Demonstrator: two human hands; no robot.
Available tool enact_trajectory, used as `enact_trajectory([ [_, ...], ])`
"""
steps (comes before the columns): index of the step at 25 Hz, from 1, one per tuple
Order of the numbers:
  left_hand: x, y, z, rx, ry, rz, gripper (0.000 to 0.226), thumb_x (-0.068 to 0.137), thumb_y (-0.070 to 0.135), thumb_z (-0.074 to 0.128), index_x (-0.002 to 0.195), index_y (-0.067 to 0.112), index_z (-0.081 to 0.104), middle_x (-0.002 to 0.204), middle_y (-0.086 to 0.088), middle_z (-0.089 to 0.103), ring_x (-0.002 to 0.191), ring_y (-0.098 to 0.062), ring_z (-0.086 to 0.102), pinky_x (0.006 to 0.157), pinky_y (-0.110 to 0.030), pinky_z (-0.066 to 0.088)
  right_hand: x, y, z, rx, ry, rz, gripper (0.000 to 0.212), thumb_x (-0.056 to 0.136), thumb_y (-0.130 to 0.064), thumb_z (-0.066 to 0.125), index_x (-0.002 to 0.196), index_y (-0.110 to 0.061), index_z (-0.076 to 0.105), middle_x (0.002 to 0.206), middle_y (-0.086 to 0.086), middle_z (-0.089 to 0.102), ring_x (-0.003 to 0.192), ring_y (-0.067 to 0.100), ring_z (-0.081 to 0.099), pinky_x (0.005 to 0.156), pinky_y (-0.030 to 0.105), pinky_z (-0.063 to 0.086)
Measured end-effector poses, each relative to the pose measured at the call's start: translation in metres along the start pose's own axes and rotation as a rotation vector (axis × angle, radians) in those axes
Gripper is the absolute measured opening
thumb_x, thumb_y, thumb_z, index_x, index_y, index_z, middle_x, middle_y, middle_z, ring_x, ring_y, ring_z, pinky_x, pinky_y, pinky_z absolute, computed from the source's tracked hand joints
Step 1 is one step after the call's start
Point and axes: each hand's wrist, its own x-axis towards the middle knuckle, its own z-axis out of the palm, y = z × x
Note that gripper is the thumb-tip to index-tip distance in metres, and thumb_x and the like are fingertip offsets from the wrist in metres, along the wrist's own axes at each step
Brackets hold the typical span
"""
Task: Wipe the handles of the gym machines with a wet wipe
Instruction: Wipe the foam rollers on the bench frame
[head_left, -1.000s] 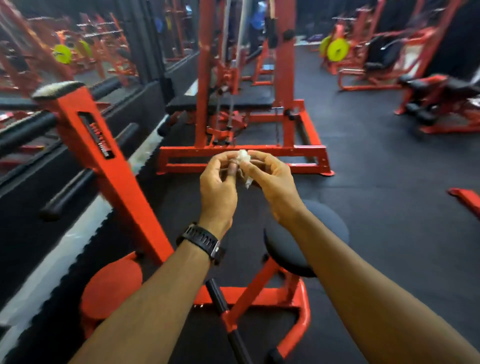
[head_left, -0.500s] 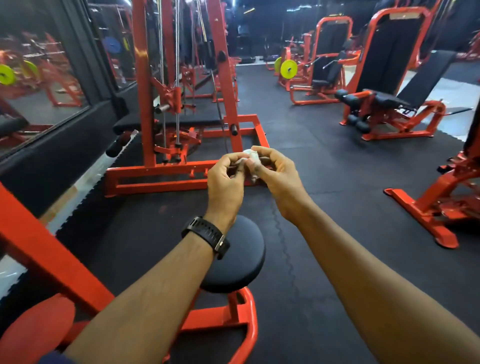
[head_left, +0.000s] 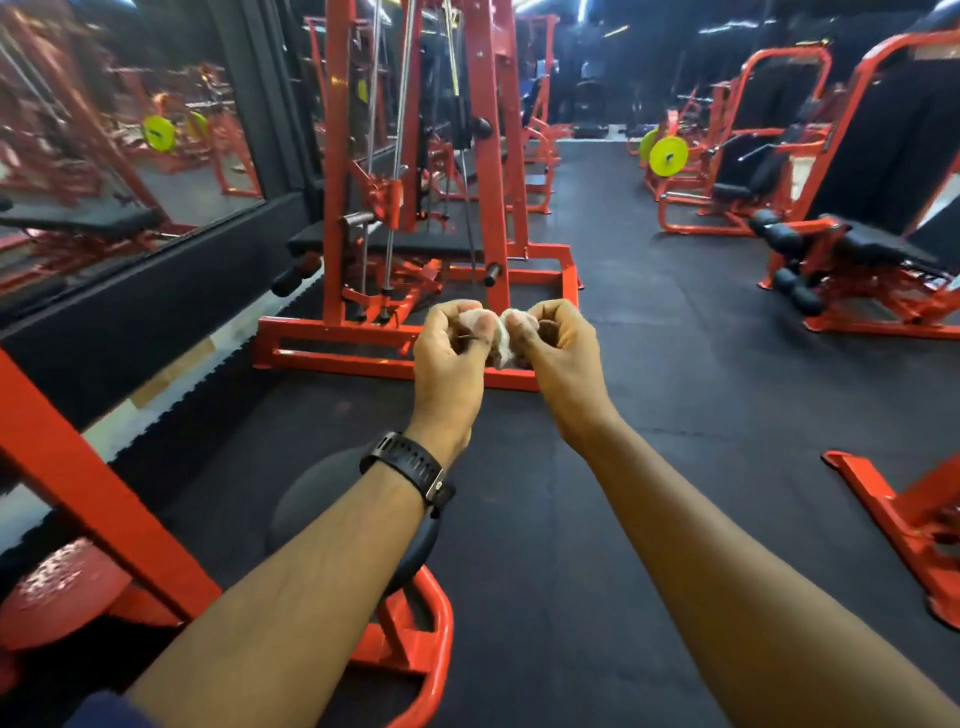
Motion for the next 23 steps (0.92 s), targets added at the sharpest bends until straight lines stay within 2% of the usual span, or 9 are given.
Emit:
enact_trajectory([
  [1,0.006,-0.005,0.008,-0.02,-0.015,-0.013,0.016,0.095,0.022,0.069,0.108,0.017,0.063,0.099,-0.002,0.07,0.092,-0.012,0.069,0.084,-0.031,0.058,0.011,0.003,-0.008,0.001,0.012,-0.017,0.021,0.096,-0.029,0.067,0.09,-0.013,0.056,0.076,0.009,0.065,0.068,0.021,0.064,0.067,0.038,0.057],
  [3,0.022,-0.016,0.022,0.027,0.002,0.002,0.015,0.091,0.02,0.074,0.103,0.017,0.066,0.1,-0.003,0.072,0.096,-0.019,0.069,0.088,-0.038,0.058,0.034,0.015,-0.021,-0.003,0.02,-0.027,0.025,0.095,-0.034,0.068,0.085,-0.015,0.054,0.074,0.007,0.059,0.067,0.019,0.057,0.065,0.042,0.053],
  [6,0.053,-0.032,0.045,-0.016,0.132,-0.016,0.01,0.089,0.01,0.069,0.098,0.01,0.064,0.087,-0.006,0.069,0.082,-0.019,0.066,0.083,-0.04,0.057,0.069,0.037,-0.032,0.009,-0.029,-0.018,0.027,0.093,-0.04,0.067,0.083,-0.018,0.054,0.08,0.015,0.061,0.072,0.034,0.059,0.07,0.053,0.057],
  [8,0.078,-0.043,0.065,-0.135,0.142,-0.072,0.016,0.089,0.019,0.065,0.102,0.01,0.061,0.078,-0.008,0.066,0.076,-0.022,0.064,0.075,-0.041,0.054,0.101,0.053,-0.041,0.037,-0.047,-0.013,0.024,0.093,-0.033,0.069,0.084,-0.015,0.056,0.077,0.008,0.062,0.068,0.026,0.06,0.067,0.049,0.058],
  [11,0.124,-0.062,0.094,-0.143,0.132,-0.094,0.037,0.089,0.045,0.069,0.101,0.011,0.058,0.076,-0.011,0.065,0.078,-0.031,0.064,0.082,-0.048,0.054,0.161,0.07,-0.05,0.144,-0.118,-0.016,0.019,0.093,-0.017,0.07,0.091,-0.006,0.055,0.077,0.01,0.064,0.063,0.02,0.064,0.059,0.039,0.057],
  [14,0.162,-0.073,0.114,-0.06,0.206,-0.066,0.025,0.088,0.023,0.076,0.102,0.011,0.059,0.088,-0.008,0.071,0.083,-0.026,0.07,0.081,-0.042,0.059,0.217,0.085,-0.048,0.188,-0.172,-0.022,0.014,0.093,-0.013,0.069,0.093,-0.009,0.055,0.086,0.02,0.064,0.07,0.02,0.066,0.061,0.032,0.054],
  [18,0.217,-0.087,0.117,0.059,0.373,0.001,0.029,0.09,0.003,0.07,0.114,0.016,0.062,0.104,-0.004,0.073,0.097,-0.014,0.072,0.083,-0.027,0.057,0.289,0.116,-0.023,0.23,-0.332,0.068,0.028,0.092,-0.018,0.068,0.118,-0.016,0.06,0.109,0.012,0.069,0.094,0.027,0.07,0.078,0.042,0.06],
  [20,0.246,-0.097,0.11,0.095,0.458,0.026,0.032,0.09,0.0,0.068,0.116,0.018,0.062,0.106,-0.002,0.073,0.1,-0.013,0.071,0.088,-0.03,0.057,0.319,0.129,-0.007,0.269,-0.483,0.08,0.021,0.094,-0.017,0.065,0.114,-0.012,0.068,0.101,0.011,0.072,0.09,0.028,0.071,0.082,0.044,0.059],
  [23,0.284,-0.118,0.095,0.149,0.571,0.068,0.033,0.09,0.002,0.068,0.115,0.024,0.063,0.106,-0.001,0.074,0.102,-0.013,0.07,0.093,-0.038,0.057,0.359,0.154,0.023,0.323,-0.628,0.08,0.017,0.098,-0.018,0.062,0.104,-0.006,0.073,0.094,0.016,0.074,0.084,0.029,0.071,0.076,0.039,0.058],
])
